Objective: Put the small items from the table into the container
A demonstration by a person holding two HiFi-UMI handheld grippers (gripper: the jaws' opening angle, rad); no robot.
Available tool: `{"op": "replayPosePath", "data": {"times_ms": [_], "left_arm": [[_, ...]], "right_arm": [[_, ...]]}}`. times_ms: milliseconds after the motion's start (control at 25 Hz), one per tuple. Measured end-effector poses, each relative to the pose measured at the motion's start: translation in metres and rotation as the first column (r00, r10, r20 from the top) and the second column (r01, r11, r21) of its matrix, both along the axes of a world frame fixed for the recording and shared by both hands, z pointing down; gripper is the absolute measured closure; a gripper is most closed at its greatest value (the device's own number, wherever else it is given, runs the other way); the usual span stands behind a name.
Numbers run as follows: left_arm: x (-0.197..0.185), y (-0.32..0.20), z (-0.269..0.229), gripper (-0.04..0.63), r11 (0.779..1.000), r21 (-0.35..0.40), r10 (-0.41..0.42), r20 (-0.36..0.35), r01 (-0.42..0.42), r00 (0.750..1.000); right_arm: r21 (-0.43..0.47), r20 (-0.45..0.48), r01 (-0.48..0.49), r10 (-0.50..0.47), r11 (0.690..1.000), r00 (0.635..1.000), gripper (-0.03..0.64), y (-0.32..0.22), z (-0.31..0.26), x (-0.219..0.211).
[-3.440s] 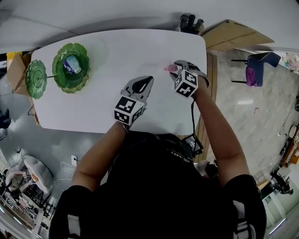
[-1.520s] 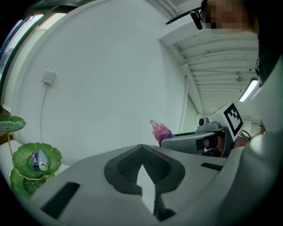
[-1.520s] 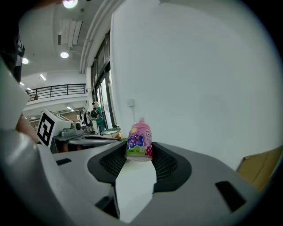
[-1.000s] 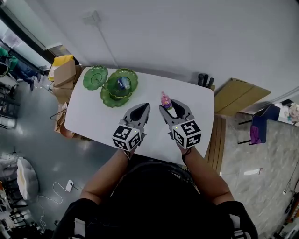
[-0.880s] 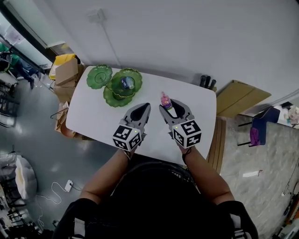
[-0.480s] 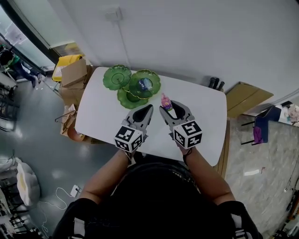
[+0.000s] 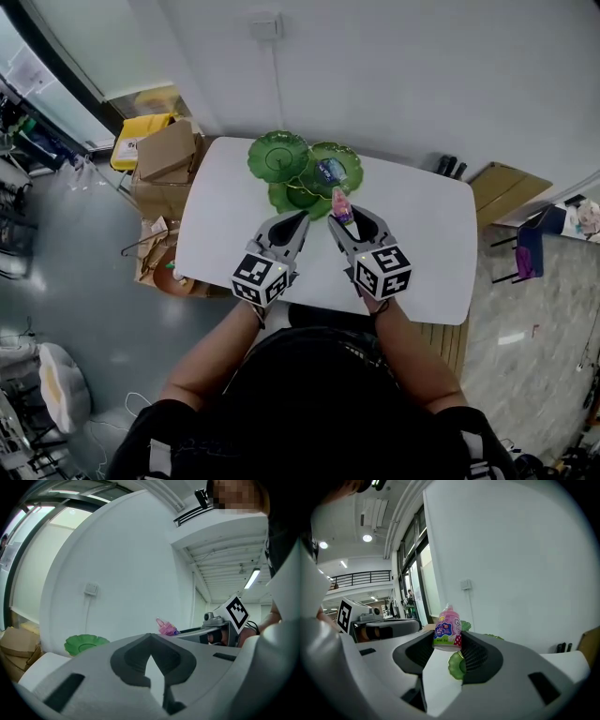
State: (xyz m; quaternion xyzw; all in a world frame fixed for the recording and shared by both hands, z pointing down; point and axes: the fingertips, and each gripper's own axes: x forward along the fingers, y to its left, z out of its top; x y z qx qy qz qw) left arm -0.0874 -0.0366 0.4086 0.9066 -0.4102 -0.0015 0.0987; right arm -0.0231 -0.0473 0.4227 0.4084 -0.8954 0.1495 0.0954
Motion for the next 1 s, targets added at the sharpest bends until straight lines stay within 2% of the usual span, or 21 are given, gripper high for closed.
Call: {"op": "replayPosePath", "data": {"times_ms": [320,760,1000], "left_arm": [[-0.022,-0.015,0.02,0.588,0.999,-0.035,0.02,-0.036,-0.021,0.999],[-0.03,-0.046,0.039,0.588,0.997,-0.071,0.021,-0.031,-0.023,0.999],[-0.028,-0.059,0.051,0.588,0.995,-0.099,0.024,-0.027,-0.027,0.999]], "right_arm": [[-0.027,-0.034,-0.023,0.022,0.999,0.999,0.436,-0.017,0.013,-0.02],[-0.067,-0.085,-0.052,0.046,0.996,0.995,0.436,-0.072,0.038,-0.019],[-0.129,-0.138,-0.047,0.028,0.99,0.99,0.436,-0.102,0.066,-0.019]]}}
